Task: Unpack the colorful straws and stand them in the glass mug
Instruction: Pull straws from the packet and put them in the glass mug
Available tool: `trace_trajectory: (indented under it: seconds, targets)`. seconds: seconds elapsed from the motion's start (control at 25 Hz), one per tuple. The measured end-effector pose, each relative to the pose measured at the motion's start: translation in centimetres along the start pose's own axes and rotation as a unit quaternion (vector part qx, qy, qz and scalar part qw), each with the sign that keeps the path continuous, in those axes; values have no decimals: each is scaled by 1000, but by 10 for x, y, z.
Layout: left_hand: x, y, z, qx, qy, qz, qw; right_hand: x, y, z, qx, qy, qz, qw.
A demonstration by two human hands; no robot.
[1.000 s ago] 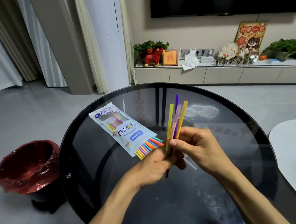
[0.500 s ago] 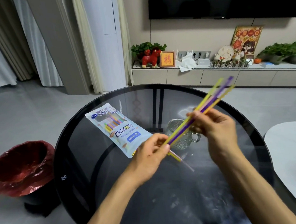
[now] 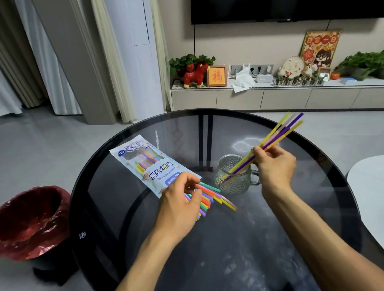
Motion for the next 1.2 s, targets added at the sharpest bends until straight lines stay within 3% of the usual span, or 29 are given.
trace_trajectory:
  seconds: [0.12,0.24,0.36,0.44,0.52,0.6,0.84,1.2]
  targets:
    - [15,-1,15,48,218,69,972,-13,-11,-11,11,-18,57,998]
    - [37,-5,38,151,333,46,930,-19,-34,-41,1,-122,89,989]
    - [39,-4,38,175,332,54,925,3,-67,-51,23,-234,16,972]
    - [37,-6,34,190,321,67,925,8,-89,-31,132,-269,-67,952]
    - [34,-14,33,217,320,90,918,-4,-111,-3,249,-367,-122,888]
    - [35,-24,34,238,321,106,911,-28,-125,19,318,-470,-137,812]
    - [43,-25,28,227,317,104,915,-33,-116,33,346,-581,-208,707]
    - [47,-11,26,187,343,49,919,-11,-86,12,407,-585,-176,678]
Point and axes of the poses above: each hand's wrist, its own y-axis towards the middle knuckle, its own z-axis out of the palm, x = y × z, the point moved 6 cm from there along y, towards the middle knuckle, and after that the axes turned 7 degrees about y, right-handed, at the moved point
